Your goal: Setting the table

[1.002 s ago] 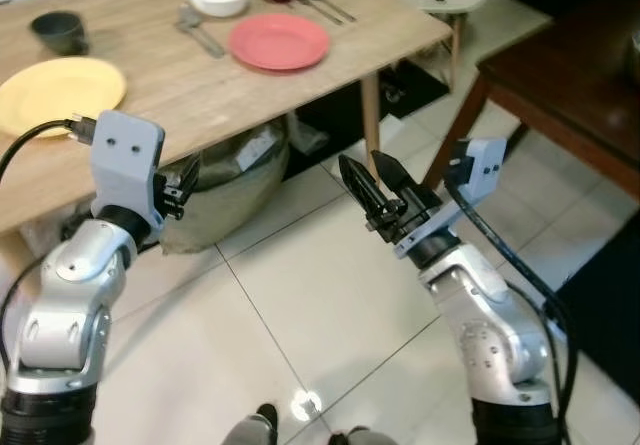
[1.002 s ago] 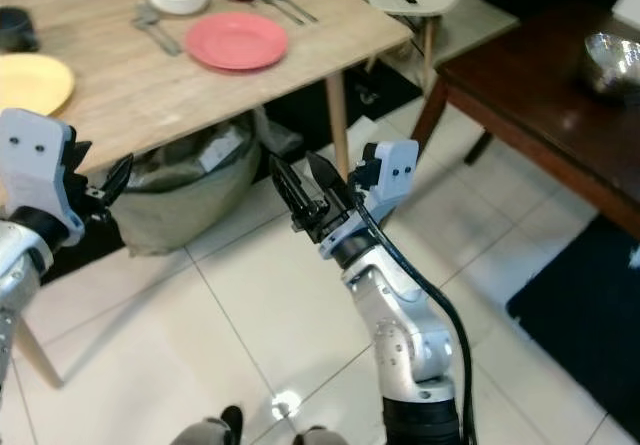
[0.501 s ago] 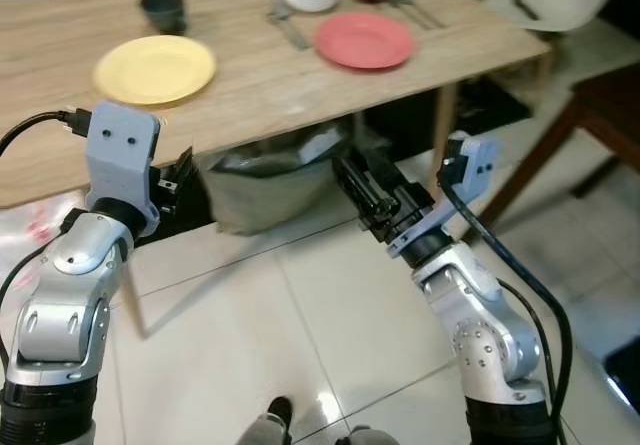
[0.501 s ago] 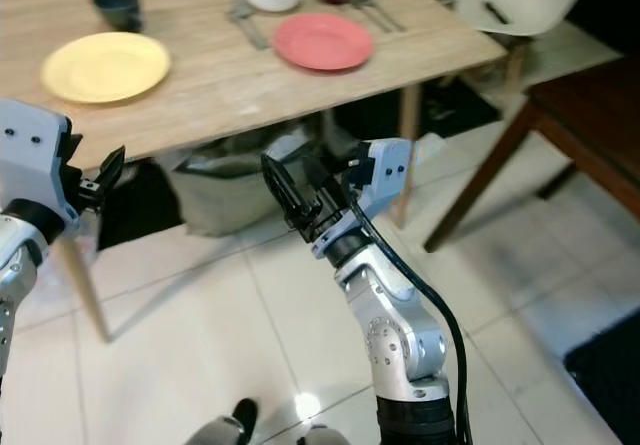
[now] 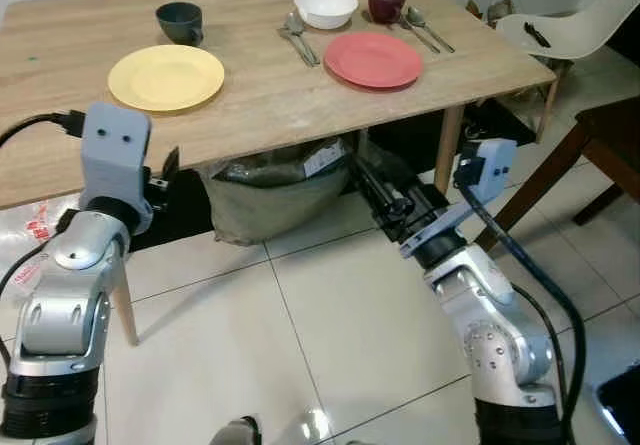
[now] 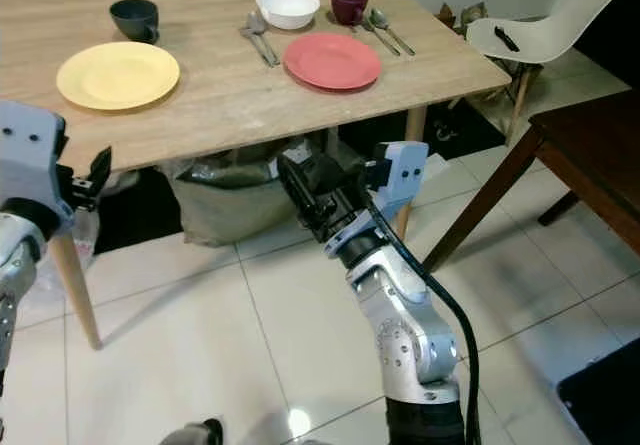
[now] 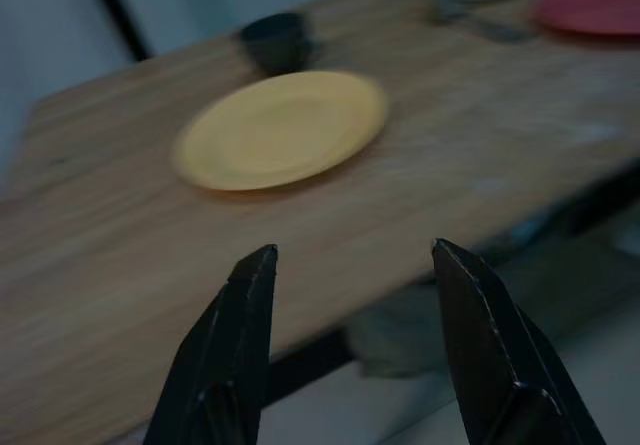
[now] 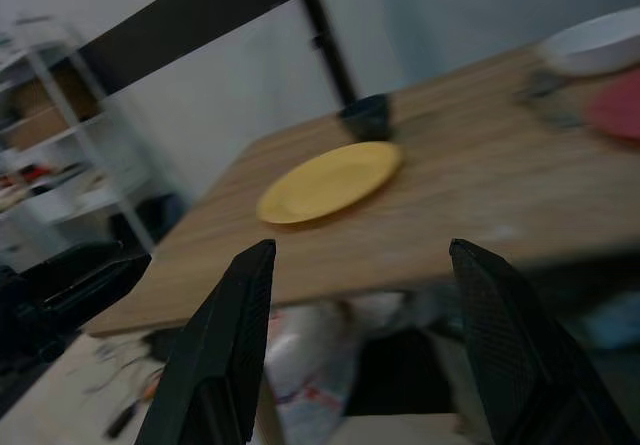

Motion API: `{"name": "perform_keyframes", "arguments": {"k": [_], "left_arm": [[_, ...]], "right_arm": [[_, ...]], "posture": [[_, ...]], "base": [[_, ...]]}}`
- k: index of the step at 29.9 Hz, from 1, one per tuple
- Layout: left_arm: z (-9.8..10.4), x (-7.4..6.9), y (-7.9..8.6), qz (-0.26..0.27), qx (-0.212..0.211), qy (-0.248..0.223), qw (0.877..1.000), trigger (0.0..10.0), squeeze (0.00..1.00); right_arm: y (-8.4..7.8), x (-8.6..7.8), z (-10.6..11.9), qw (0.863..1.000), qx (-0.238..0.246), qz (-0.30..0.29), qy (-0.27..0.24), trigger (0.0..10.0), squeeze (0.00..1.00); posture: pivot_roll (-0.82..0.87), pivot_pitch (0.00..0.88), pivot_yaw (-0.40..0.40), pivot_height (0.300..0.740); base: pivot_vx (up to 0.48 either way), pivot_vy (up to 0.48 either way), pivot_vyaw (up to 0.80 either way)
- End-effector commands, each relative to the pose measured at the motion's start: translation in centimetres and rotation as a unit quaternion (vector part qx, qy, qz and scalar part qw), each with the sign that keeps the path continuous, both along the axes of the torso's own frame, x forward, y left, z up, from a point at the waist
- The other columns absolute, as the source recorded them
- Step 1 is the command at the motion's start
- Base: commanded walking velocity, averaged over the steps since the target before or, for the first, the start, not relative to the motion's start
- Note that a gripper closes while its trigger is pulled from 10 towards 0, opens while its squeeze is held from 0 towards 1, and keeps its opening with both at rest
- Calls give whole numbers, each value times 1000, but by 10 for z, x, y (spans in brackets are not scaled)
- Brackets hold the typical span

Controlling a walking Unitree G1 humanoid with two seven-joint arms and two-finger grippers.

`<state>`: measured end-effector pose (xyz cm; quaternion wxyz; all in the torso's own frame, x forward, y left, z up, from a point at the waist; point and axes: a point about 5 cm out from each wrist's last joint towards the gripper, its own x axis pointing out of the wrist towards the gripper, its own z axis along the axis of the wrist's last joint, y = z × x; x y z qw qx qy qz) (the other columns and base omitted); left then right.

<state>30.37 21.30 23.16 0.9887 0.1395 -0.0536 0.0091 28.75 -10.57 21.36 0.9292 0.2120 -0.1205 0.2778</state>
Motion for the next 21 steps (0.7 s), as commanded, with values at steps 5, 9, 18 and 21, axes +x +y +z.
{"name": "perform_keyframes", "arguments": {"k": [5, 9, 18, 21], "left_arm": [[-2, 0, 6, 17, 2, 0, 1000, 10000, 0], [-2, 0, 5, 14, 7, -1, 1000, 10000, 0], [-3, 1, 4, 11, 10, -3, 1000, 10000, 0], [-2, 1, 4, 10, 9, -4, 1000, 10000, 0]], "right_arm": [[6, -1, 2, 1000, -2, 14, -7, 10000, 0], [5, 1, 3, 1000, 0, 5, -5, 10000, 0], [1, 2, 5, 1000, 13, -1, -6, 10000, 0], [2, 1, 4, 1000, 13, 1, -7, 10000, 0]], "posture": [[-8, 67, 7, 740], [-9, 67, 6, 740], [-10, 66, 8, 740], [-10, 66, 8, 740]], "base": [[464, 0, 763], [457, 0, 572], [440, 0, 0], [428, 0, 0]]}}
